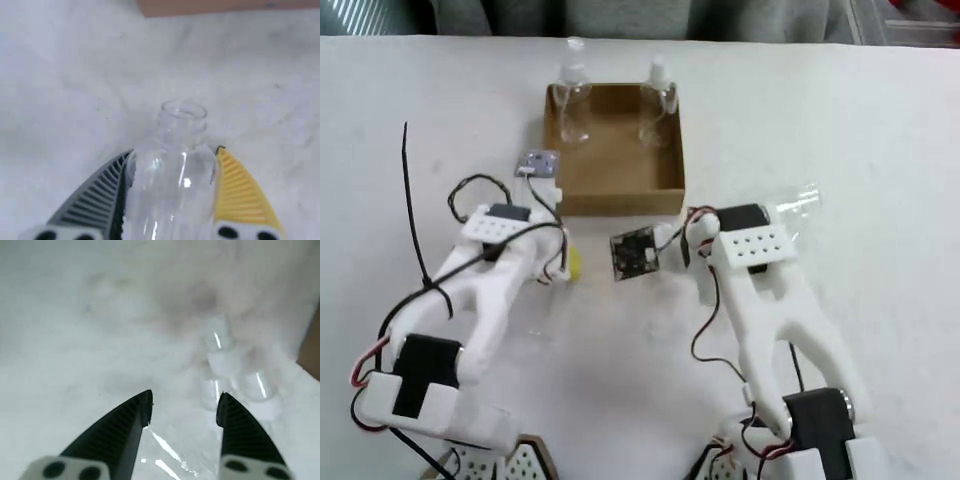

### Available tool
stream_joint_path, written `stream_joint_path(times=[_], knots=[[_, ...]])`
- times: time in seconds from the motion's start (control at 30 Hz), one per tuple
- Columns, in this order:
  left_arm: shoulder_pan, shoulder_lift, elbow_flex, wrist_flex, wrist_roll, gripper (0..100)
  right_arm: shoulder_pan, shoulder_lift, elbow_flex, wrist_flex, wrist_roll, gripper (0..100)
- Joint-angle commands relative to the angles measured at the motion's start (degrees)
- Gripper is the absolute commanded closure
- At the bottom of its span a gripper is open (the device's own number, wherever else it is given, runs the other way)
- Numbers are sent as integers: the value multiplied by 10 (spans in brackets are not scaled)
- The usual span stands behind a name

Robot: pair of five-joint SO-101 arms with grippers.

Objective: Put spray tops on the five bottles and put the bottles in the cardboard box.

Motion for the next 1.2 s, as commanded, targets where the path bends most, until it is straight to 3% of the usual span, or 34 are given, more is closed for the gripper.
stream_joint_path(times=[0.0, 0.3, 0.87, 0.97, 1.07, 1.17], knots=[[-5, -28, -4, -11, -4, 980, -22, -13, -4, -24, 12, 807], [-5, -28, -4, -11, -45, 980, -36, 116, -62, -73, 12, 811], [7, -28, -5, -11, -48, 980, -9, 274, -185, -73, 11, 813], [7, -28, -5, -11, -48, 980, -11, 276, -190, -73, 11, 867], [7, -28, -5, -11, -48, 980, -12, 273, -192, -73, 11, 985], [7, -28, -5, -11, -48, 980, -13, 273, -210, -70, -42, 963]])
